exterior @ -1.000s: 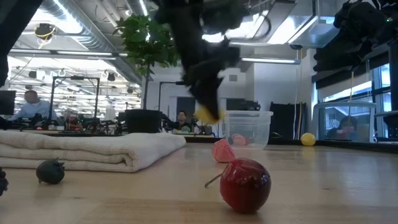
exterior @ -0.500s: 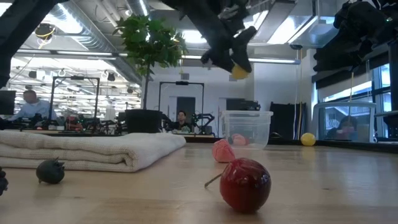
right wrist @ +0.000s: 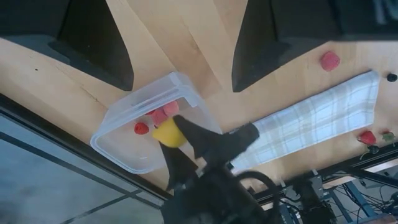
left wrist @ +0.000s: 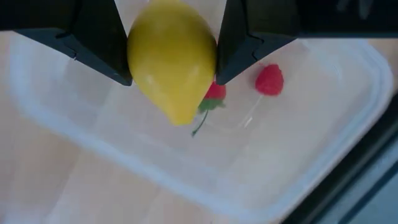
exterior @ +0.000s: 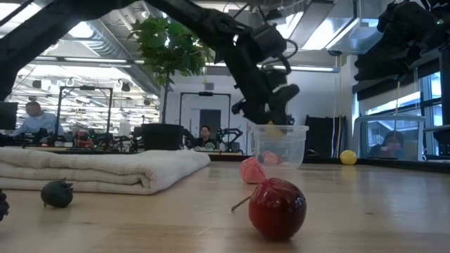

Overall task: Pick and placing Produce into tupperware
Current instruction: Put the bottom lemon into the transparent bin, then put the apricot into the transparent bin

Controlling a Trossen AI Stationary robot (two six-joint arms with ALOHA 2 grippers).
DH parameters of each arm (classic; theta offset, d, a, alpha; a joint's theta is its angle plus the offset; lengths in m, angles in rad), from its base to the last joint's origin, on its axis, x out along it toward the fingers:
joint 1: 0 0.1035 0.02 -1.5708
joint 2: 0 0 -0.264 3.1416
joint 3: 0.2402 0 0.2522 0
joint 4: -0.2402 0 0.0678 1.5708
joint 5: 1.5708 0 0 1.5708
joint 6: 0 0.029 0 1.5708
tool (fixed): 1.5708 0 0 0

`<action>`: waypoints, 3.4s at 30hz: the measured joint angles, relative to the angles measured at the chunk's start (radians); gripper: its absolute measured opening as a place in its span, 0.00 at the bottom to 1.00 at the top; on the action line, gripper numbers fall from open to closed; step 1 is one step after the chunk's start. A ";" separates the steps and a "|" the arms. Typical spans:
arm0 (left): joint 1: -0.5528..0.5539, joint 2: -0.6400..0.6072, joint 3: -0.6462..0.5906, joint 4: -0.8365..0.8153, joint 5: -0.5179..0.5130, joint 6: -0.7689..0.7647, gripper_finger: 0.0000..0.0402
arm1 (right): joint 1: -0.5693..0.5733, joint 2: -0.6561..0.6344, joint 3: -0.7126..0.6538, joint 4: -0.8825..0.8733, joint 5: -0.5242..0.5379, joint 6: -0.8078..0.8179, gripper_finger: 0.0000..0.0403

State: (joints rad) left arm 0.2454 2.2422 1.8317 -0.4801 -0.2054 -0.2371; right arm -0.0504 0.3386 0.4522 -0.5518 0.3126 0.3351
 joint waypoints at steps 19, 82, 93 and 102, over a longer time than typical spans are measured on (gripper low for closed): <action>0.010 -0.049 0.028 -0.010 0.006 0.043 0.58 | 0.000 0.000 0.000 -0.001 0.000 0.000 0.68; -0.452 0.076 0.036 -0.445 0.223 0.162 0.45 | 0.000 0.002 0.000 -0.022 0.000 0.000 0.68; -0.440 0.076 0.035 -0.447 0.225 0.162 0.23 | 0.000 0.002 0.000 -0.023 0.000 0.000 0.68; -0.335 -0.045 0.033 -0.470 0.211 0.158 0.18 | 0.000 0.002 0.000 -0.022 0.000 0.000 0.68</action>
State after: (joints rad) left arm -0.0900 2.1971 1.8647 -0.9506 0.0052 -0.0791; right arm -0.0505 0.3405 0.4526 -0.5739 0.3122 0.3355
